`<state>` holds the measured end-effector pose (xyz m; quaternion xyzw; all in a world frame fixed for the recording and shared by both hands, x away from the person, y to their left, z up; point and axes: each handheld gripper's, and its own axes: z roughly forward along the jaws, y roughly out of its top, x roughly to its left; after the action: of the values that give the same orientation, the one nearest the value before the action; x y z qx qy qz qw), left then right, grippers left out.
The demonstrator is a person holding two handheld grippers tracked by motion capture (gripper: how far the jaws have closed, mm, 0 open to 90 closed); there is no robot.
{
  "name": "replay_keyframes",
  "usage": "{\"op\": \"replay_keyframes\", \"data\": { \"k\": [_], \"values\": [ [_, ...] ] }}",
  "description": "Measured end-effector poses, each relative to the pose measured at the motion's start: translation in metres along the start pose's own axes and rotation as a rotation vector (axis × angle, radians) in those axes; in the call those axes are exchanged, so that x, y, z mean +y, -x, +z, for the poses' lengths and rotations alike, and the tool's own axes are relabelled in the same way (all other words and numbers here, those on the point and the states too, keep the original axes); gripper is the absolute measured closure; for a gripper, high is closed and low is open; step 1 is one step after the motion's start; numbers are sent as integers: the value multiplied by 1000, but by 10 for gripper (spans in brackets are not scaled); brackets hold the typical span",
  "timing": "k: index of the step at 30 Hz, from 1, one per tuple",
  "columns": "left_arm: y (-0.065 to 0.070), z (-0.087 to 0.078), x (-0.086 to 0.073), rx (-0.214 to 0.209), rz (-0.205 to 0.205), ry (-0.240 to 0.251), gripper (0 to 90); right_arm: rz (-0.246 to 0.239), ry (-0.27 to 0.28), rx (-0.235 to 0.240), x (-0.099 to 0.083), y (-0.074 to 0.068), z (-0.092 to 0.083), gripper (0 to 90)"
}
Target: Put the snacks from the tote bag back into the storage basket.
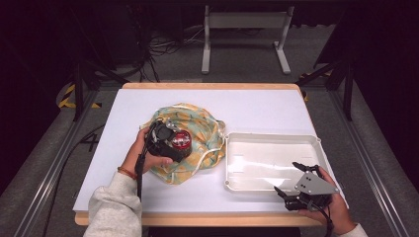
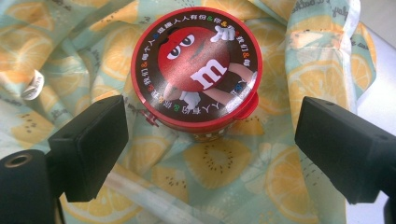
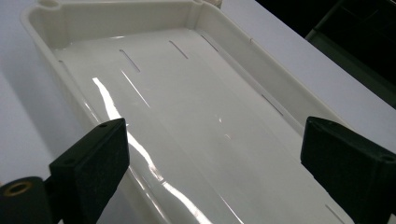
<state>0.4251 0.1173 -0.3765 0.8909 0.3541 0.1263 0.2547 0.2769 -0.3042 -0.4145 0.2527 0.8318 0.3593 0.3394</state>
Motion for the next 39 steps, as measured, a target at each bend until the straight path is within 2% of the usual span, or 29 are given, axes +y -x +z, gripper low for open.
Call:
{"op": "replay_keyframes", "data": {
  "k": [2, 7, 15, 22, 30, 39],
  "values": [
    [-1, 0, 2, -12, 1, -8, 108, 2, -1, -1, 0, 0, 0, 84],
    [0, 3, 9, -8, 25, -32, 109, 3, -2, -3, -1, 0, -1, 84],
    [-2, 8, 16, -17, 35, -68, 108, 3, -1, -7, -2, 0, -2, 84],
    [-6, 16, 17, -25, 13, -101, 112, 4, -3, -7, -2, 0, -2, 84],
    [-7, 22, 22, -29, 13, -125, 181, 3, -3, -8, -2, 0, -2, 84],
    [-11, 31, 28, -45, 9, -150, 210, 7, 4, -11, -2, 0, -3, 84]
  ]
}}
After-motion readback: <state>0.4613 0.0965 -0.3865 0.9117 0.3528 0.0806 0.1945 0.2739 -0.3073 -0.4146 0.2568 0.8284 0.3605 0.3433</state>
